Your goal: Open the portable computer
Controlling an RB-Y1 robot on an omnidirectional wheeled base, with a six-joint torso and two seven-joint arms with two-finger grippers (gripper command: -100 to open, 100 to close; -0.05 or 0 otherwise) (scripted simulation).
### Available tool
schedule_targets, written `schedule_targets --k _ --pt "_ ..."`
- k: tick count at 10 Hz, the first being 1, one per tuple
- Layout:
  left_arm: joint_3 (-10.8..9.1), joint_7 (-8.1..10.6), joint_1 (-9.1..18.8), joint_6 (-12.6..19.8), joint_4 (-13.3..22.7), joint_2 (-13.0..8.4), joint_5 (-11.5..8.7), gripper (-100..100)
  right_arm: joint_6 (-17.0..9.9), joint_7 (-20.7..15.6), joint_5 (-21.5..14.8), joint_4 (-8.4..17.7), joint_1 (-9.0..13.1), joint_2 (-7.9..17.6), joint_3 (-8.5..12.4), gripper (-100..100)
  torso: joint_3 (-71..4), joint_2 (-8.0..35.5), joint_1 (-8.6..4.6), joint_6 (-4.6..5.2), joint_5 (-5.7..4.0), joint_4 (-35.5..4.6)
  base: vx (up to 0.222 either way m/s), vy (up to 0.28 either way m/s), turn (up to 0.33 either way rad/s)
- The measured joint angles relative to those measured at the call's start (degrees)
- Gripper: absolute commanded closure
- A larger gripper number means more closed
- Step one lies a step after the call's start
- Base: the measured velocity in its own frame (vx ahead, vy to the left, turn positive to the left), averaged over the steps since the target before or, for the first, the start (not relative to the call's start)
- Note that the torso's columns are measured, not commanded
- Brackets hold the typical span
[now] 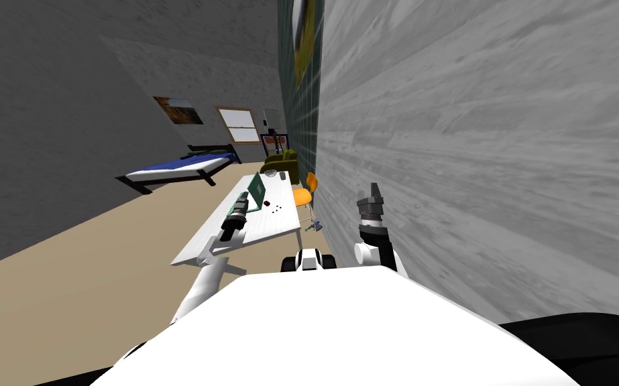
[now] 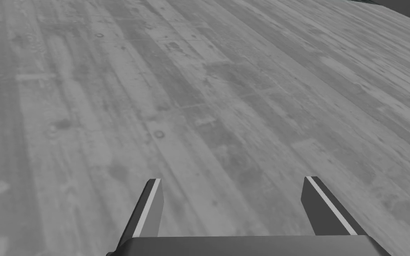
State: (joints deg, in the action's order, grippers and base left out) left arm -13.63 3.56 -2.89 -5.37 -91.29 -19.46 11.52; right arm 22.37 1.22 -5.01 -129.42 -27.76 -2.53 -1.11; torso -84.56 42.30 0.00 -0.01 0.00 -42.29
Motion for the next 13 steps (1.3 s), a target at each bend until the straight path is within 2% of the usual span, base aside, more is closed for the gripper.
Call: schedule_targets --k 2,5,8,9,11,12,13 --pt "-1.08 -0.75 1.72 1.96 2.47 -0.41 0.83 -100 0.0 0.0 0.0 0.0 0.0 0.0 0.0 0 0.0 0.0 0.02 0.01 0.01 0.0 0.011 -0.015 -0.123" --pt "-2.64 -0.92 3.65 4.88 5.57 -2.88 1.24 -100 0.0 0.0 0.0 0.0 0.0 0.0 0.0 0 -0.01 -0.02 -0.01 0.02 0.0 0.01 0.016 -0.015 -0.122" --pt "-3.65 -1.32 5.31 7.57 7.42 -4.36 1.79 -100 -0.02 0.04 -0.03 0.07 -0.02 0.04 -0.21 0 -0.01 0.01 -0.19 0.13 -0.04 -0.03 0.005 -0.002 -0.048" --pt "-3.67 -1.33 5.36 7.69 7.49 -4.41 1.8 -100 -0.02 0.05 -0.03 0.07 -0.01 0.04 -0.24 0 0.0 0.01 -0.18 0.07 -0.05 -0.02 -0.026 -0.002 -0.041" --pt "-3.59 -2.26 8.07 5.95 11.19 -5.71 0.62 -100 -0.01 0.08 -0.05 0.07 0.06 0.07 -0.4 0 0.09 0.13 -0.21 0.13 -0.07 -0.03 -0.031 -0.009 -0.018" --pt "-3.57 -2.46 8.19 5.94 11.92 -5.61 0.56 -100 -0.01 0.09 -0.06 0.08 0.09 0.07 -0.45 0 0.07 0.09 -0.2 0.11 -0.07 -0.03 -0.042 -0.017 -0.056" --pt "-3.5 -3.07 9.53 5.33 12.87 -6.2 -0.12 -100 -0.01 0.12 -0.07 0.08 0.15 0.09 -0.58 0 0.08 0.12 -0.26 0.21 -0.1 -0.04 -0.045 -0.014 -0.023"
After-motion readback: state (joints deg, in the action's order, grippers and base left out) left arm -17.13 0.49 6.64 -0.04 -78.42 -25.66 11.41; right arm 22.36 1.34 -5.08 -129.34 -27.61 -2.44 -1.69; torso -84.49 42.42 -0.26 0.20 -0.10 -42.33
